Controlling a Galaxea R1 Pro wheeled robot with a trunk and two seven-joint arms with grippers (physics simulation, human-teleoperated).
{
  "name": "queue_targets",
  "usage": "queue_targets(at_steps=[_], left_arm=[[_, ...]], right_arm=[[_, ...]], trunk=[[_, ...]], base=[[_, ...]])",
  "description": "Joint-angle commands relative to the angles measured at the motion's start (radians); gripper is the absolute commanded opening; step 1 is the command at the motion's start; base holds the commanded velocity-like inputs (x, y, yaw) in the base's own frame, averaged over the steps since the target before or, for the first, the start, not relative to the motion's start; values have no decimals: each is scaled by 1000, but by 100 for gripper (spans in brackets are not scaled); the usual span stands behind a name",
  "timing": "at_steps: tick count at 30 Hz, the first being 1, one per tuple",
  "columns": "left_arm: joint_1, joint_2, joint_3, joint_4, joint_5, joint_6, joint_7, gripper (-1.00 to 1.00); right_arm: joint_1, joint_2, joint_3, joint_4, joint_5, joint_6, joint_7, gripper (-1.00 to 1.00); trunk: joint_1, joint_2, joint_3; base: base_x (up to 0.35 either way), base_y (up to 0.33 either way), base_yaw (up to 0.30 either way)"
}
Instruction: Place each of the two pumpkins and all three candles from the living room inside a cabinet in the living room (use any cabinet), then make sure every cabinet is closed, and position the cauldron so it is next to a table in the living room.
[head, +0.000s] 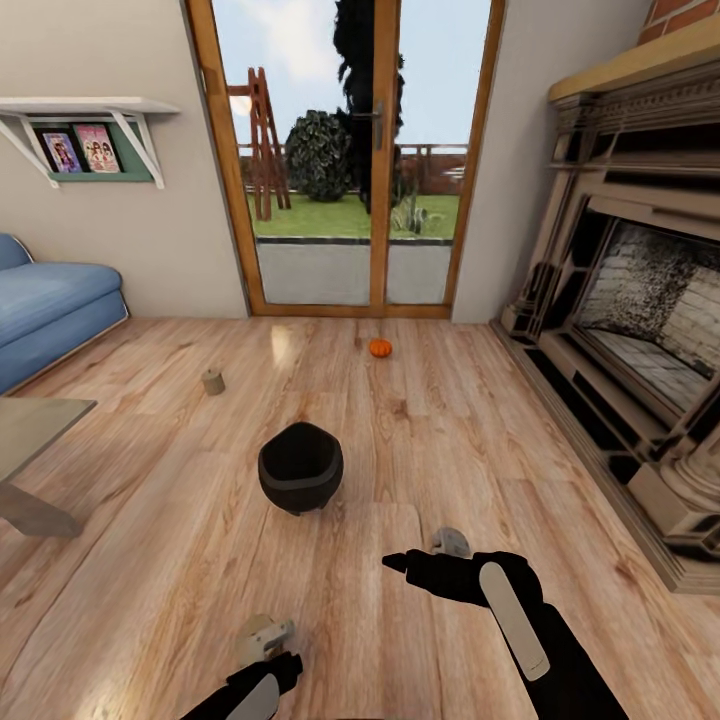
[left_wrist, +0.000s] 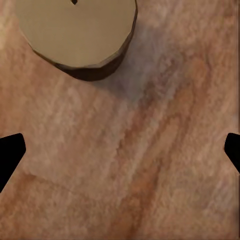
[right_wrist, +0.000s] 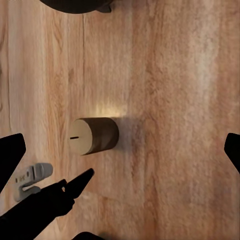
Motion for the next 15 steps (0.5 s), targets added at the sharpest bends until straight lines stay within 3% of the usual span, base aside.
queue_targets(at_steps=[1, 10, 15], left_arm=[[-1, -1, -9, -2, 3, 3, 8, 100], [-1, -2, -9, -2, 1, 3, 9, 100], [-5, 11, -2, -16, 1, 8, 9, 100]], right_arm=[[0, 0, 0, -1, -3, 4, -3, 100], [0, 2, 1, 0, -2, 4, -3, 100], [0, 2, 2, 1, -2, 4, -3, 100]], trunk=[[0, 0, -1], [0, 0, -1], [0, 0, -1]], base=[[15, 0, 0], [3, 0, 0], [0, 0, 0]])
